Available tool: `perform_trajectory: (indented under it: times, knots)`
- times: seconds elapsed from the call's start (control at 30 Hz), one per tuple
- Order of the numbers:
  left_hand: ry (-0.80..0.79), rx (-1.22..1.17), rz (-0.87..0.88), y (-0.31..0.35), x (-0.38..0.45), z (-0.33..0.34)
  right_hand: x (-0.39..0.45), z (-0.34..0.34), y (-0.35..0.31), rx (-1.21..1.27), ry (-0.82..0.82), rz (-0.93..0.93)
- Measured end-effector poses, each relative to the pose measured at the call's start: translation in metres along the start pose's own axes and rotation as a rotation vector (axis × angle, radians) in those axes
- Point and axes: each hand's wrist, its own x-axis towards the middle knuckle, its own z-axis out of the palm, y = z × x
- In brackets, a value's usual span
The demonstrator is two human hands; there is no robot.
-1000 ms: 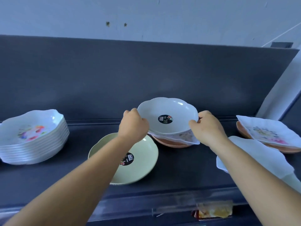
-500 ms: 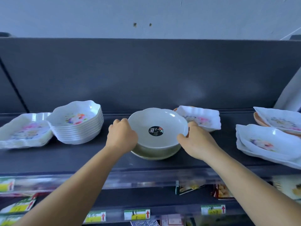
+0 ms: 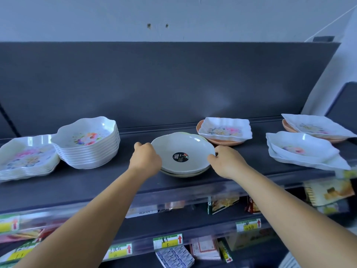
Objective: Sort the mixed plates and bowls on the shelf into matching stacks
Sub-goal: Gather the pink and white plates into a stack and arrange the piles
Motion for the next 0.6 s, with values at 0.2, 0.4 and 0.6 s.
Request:
perform_trajectory:
  times: [0.2, 0.4, 0.6]
  knots:
    - [0.060, 0.129, 0.101, 0.005, 0.003, -0.001, -0.003, 0.001, 0.000, 0.033, 0.032, -0.001]
    - [0.089, 0.128, 0.373, 0.036, -0.011, 0.002, -0.019, -0.014, 0.006, 0.034, 0.130, -0.053]
    - [0.051, 0.158, 0.628, 0.078, -0.020, 0.020, -0.035, -0.035, 0.030, -0.072, 0.215, -0.036]
